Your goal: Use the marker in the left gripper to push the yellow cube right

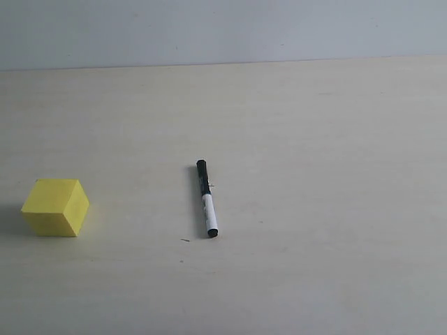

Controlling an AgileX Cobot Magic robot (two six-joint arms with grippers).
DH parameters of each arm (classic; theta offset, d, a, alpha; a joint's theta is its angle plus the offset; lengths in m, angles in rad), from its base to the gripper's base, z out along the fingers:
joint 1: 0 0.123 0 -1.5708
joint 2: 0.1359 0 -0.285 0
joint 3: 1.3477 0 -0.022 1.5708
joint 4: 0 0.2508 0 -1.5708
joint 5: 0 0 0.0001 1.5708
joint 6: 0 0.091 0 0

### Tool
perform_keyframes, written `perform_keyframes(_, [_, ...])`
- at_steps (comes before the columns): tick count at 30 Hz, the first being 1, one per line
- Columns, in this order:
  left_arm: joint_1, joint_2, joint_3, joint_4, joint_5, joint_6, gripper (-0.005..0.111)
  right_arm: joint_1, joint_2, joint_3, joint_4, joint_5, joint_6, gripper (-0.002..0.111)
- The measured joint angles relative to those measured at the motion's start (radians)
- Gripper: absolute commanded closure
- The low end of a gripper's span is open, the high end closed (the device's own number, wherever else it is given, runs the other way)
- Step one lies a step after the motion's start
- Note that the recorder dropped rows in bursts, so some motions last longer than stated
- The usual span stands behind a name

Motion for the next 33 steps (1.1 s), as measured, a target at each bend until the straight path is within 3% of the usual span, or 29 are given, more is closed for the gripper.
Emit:
perform_keyframes(4, [0.0, 0.0, -0.029, 0.041, -0.018, -0.104, 0.107, 0.0, 0.0, 0.0, 0.0, 0.0, 0.0, 0.108])
perform_keyframes(8, [0.0, 0.035, -0.163, 0.255, 0.049, -0.306, 0.107, 0.0, 0.0, 0.0, 0.0, 0.0, 0.0, 0.108])
perform_keyframes(11, [-0.007, 0.108, -0.277, 0.509, 0.102, -0.539, 0.107, 0.0, 0.0, 0.0, 0.0, 0.0, 0.0, 0.108])
perform_keyframes(15, [-0.07, 0.257, -0.408, 0.879, 0.121, -0.862, 0.107, 0.0, 0.0, 0.0, 0.0, 0.0, 0.0, 0.108])
perform_keyframes(16, [-0.111, 0.357, -0.464, 1.069, 0.111, -0.987, 0.107, 0.0, 0.0, 0.0, 0.0, 0.0, 0.0, 0.108])
perform_keyframes(18, [-0.157, 0.497, -0.554, 1.318, 0.07, -1.118, 0.107, 0.0, 0.0, 0.0, 0.0, 0.0, 0.0, 0.108])
perform_keyframes(20, [-0.178, 0.608, -0.63, 1.423, 0.05, -1.145, 0.107, 0.0, 0.0, 0.0, 0.0, 0.0, 0.0, 0.108])
perform_keyframes(23, [-0.181, 0.679, -0.676, 1.466, 0.177, -1.025, 0.107, 0.0, 0.0, 0.0, 0.0, 0.0, 0.0, 0.108])
perform_keyframes(28, [-0.181, 0.702, -0.677, 1.396, 0.741, -0.268, 0.107, 0.0, 0.0, 0.0, 0.0, 0.0, 0.0, 0.108])
perform_keyframes(30, [-0.181, 0.746, -0.689, 1.237, 0.929, -0.034, 0.107, 0.0, 0.0, 0.0, 0.0, 0.0, 0.0, 0.108])
perform_keyframes(33, [-0.181, 0.831, -0.823, 0.786, 1.063, 0.186, 0.107, 0.0, 0.0, 0.0, 0.0, 0.0, 0.0, 0.108])
